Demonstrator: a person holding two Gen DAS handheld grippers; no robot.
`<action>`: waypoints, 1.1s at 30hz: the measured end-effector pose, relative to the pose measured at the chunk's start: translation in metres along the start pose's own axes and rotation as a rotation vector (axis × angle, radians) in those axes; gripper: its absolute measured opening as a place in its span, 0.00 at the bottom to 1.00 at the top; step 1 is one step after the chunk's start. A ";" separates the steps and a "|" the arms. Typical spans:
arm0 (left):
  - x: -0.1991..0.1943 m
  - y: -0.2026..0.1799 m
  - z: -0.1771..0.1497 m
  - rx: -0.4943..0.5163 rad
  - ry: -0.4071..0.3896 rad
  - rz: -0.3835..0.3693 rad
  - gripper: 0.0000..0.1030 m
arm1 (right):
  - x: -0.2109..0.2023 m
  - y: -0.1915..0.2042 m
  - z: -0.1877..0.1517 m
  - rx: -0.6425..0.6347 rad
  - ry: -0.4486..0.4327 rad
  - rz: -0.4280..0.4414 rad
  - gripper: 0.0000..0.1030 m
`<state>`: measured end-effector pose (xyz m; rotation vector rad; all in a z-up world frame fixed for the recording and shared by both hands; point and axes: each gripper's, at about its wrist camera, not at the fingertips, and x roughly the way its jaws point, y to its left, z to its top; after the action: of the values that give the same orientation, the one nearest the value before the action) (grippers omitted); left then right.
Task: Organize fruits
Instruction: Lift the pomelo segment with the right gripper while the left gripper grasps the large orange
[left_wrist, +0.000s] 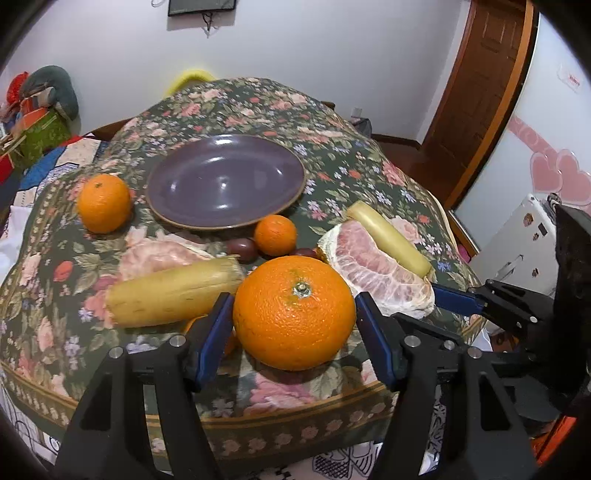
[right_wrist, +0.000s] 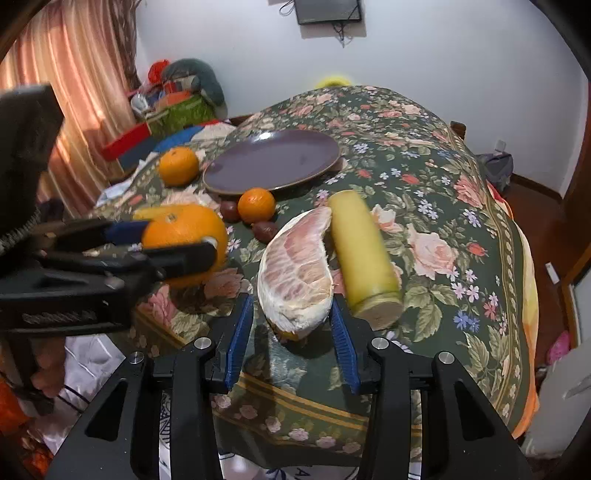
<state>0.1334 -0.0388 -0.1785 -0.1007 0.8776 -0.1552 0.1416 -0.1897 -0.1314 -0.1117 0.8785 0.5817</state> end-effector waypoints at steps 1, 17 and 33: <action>-0.002 0.002 0.000 -0.001 -0.004 0.001 0.64 | 0.001 0.000 0.001 0.007 0.007 0.001 0.39; -0.007 0.022 0.009 -0.026 -0.035 0.004 0.64 | 0.029 0.013 0.010 -0.042 0.099 0.052 0.52; -0.010 0.031 0.009 -0.042 -0.044 -0.002 0.64 | 0.033 0.010 0.038 -0.010 0.033 0.001 0.52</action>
<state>0.1374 -0.0067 -0.1701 -0.1436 0.8376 -0.1362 0.1789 -0.1551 -0.1305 -0.1304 0.9081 0.5868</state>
